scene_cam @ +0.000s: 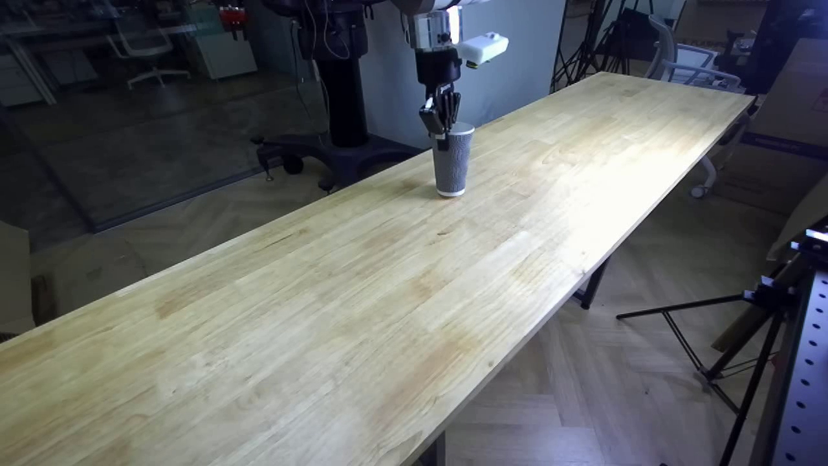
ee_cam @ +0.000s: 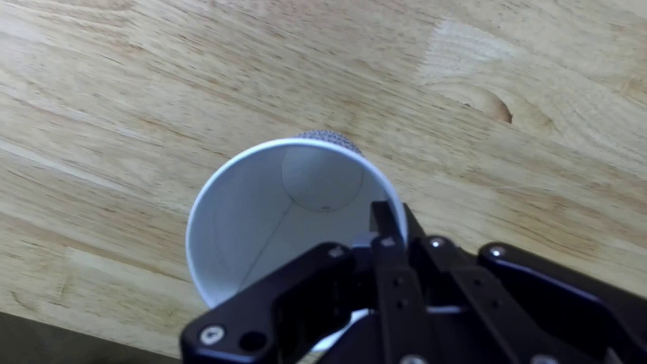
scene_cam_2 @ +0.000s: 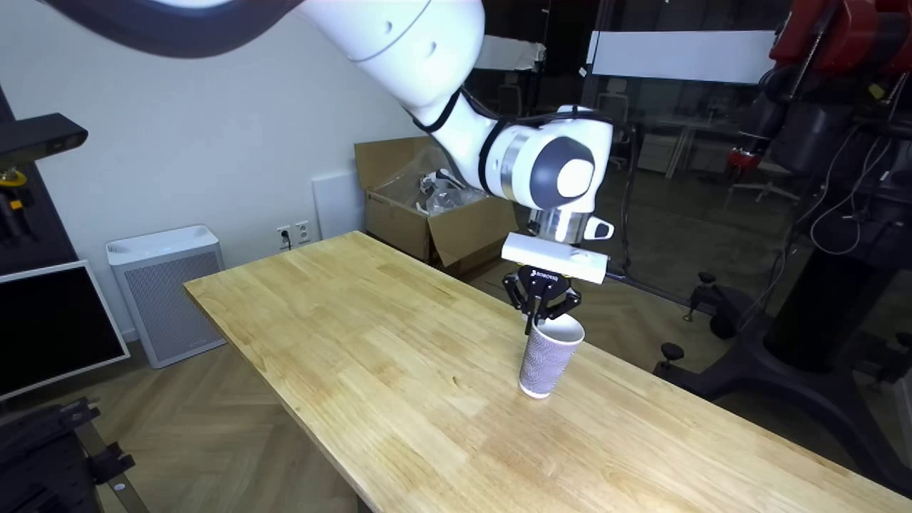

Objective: Move the grey cup to the front of the table

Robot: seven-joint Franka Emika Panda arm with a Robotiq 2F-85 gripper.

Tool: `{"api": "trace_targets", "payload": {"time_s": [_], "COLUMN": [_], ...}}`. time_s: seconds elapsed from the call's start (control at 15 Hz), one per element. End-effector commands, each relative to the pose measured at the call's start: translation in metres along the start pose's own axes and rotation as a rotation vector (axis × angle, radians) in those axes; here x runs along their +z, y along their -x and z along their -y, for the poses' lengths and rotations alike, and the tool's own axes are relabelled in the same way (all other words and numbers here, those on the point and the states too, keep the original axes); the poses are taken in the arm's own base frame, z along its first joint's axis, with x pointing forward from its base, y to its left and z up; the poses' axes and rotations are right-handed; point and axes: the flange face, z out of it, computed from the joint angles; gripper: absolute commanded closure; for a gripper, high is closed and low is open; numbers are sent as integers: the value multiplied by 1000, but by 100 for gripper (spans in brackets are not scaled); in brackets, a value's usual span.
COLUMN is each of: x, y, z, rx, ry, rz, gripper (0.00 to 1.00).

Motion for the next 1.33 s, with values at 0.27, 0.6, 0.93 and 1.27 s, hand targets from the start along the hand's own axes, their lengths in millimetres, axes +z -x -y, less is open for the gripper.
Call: {"api": "trace_targets", "payload": {"time_s": [0.27,0.6,0.93,1.27], "x": [0,-5,4,5], "y": [0,11,29,53], "z": [0,24,77,143], "rx": [-3,31,87,128], "ry": [-6,41,130,158], "rz": [13,45,44,32], "gripper": [96,99,99,99]}}
